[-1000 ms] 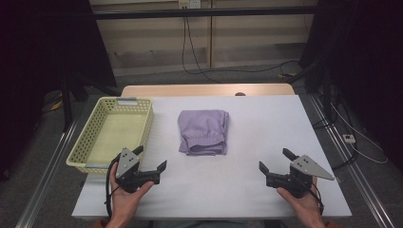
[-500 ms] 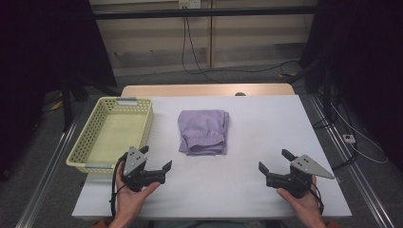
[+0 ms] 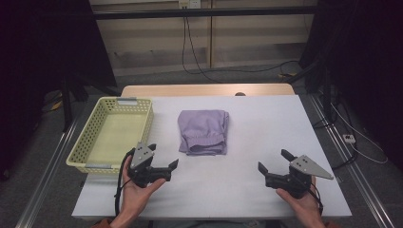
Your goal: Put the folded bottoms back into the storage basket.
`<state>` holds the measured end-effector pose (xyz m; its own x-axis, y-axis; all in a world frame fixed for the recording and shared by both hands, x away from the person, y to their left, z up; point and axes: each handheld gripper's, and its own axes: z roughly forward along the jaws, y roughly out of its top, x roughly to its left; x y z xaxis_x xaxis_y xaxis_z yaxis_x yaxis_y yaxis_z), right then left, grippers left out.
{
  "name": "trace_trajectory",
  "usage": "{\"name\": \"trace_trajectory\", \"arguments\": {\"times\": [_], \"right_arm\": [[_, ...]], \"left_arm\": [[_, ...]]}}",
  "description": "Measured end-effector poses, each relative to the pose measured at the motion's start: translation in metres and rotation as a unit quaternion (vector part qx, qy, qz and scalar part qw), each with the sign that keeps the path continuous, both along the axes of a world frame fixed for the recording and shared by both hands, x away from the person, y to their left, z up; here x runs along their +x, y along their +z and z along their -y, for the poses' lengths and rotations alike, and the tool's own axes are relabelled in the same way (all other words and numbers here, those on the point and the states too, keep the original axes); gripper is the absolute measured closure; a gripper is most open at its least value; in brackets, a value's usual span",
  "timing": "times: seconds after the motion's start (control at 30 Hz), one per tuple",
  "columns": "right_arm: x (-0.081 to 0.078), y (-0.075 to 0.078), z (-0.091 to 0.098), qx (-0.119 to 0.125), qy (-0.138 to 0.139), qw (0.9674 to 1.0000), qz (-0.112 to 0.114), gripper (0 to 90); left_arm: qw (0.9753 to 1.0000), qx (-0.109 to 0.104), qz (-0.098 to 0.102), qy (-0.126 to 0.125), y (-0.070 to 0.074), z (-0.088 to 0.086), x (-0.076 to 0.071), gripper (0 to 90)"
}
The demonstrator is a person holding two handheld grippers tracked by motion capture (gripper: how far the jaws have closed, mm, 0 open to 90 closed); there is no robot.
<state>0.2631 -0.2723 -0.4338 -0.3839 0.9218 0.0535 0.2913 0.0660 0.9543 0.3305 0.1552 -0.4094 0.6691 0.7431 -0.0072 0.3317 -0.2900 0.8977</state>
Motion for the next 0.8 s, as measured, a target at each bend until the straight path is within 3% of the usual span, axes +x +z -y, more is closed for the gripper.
{"name": "trace_trajectory", "arguments": {"times": [0.37, 0.47, 0.53, 0.63, 0.8], "right_arm": [[0.0, 0.0, 0.001, 0.004, -0.001, 1.0, 0.002, 5.2], [0.0, 0.0, 0.001, 0.002, 0.0, 1.0, 0.0, 5.1], [0.0, 0.0, 0.001, 0.002, 0.001, 1.0, 0.001, 4.9], [0.001, 0.0, 0.001, 0.001, 0.001, 1.0, 0.0, 4.9], [0.001, 0.0, 0.001, 0.003, 0.001, 1.0, -0.001, 5.0]], "left_arm": [[0.9999, -0.01, 0.002, -0.008, 0.006, 0.012, 0.013, 6.0], [0.9999, -0.003, 0.002, -0.01, 0.007, 0.014, 0.016, 5.7], [0.9997, 0.018, 0.008, -0.012, 0.007, 0.021, 0.022, 5.5], [0.9998, 0.007, -0.006, -0.019, 0.008, 0.024, 0.027, 6.1], [0.9998, 0.002, -0.006, -0.018, 0.01, 0.029, 0.034, 5.9]]}}
